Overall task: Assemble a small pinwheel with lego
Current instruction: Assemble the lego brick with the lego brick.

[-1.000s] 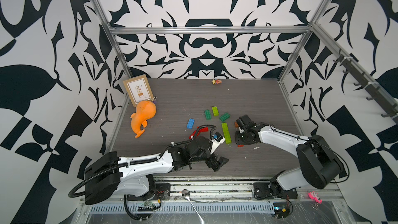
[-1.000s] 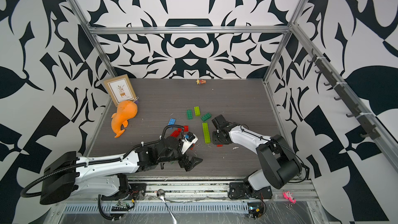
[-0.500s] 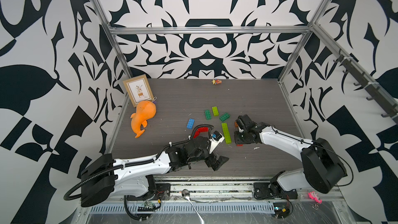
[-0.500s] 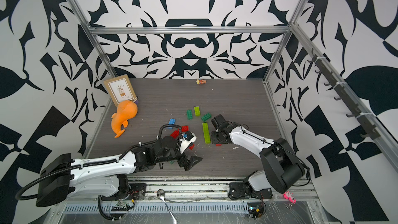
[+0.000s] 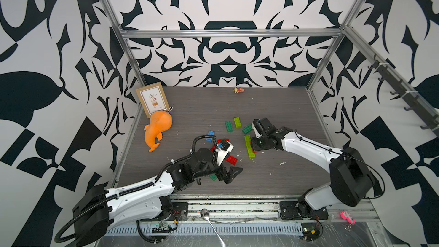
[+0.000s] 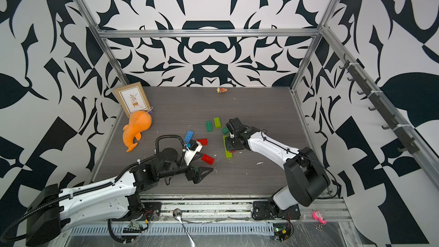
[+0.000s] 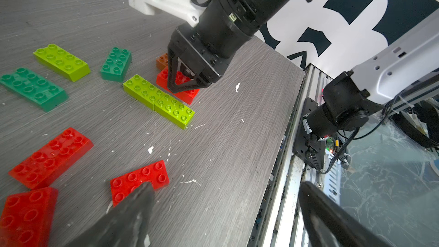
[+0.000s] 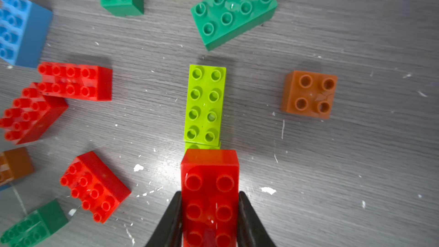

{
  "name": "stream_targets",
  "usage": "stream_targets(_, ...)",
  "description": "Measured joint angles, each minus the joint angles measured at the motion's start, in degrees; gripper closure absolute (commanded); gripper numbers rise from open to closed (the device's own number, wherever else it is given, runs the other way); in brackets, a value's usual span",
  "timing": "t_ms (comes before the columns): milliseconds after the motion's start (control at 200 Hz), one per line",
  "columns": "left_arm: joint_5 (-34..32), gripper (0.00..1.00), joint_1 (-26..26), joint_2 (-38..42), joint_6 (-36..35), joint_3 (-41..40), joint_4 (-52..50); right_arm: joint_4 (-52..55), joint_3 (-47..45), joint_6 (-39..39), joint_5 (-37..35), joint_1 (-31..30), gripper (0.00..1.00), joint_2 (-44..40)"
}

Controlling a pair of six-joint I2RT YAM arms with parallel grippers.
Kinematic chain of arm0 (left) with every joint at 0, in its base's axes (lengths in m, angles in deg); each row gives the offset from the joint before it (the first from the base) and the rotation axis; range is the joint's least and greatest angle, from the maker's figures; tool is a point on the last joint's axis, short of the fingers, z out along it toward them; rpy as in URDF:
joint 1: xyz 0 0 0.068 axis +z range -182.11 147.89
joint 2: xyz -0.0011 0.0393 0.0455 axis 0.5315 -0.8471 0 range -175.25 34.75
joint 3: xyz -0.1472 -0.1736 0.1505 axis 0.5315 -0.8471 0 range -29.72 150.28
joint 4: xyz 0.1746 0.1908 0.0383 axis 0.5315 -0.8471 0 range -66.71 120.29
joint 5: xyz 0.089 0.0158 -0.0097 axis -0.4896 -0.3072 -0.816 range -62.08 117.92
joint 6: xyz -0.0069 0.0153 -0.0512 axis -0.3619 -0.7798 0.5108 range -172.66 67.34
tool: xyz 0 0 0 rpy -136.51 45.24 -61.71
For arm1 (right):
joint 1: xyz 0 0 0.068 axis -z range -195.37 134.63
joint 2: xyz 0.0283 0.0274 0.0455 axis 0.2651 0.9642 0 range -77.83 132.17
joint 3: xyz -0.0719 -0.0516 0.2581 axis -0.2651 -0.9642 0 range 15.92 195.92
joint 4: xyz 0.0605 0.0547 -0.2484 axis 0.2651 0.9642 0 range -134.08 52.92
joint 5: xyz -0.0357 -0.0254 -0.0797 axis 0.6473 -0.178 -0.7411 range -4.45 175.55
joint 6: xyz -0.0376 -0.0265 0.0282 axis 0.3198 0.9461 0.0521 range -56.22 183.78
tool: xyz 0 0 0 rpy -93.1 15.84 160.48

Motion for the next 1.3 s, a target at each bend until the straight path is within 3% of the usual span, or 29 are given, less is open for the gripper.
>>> stream_targets(360,2.14,0.01,0.15,0.15,0.63,-0.11,0.17,-0.09,4.13,2.05,-0.11,0.0,1.0,6.4)
stream_targets(1300,2.58,0.01,0.15,0.28,0.72,-0.11,1.01,-0.02,5.88,2.34,-2.56,0.0,1.0,9.42)
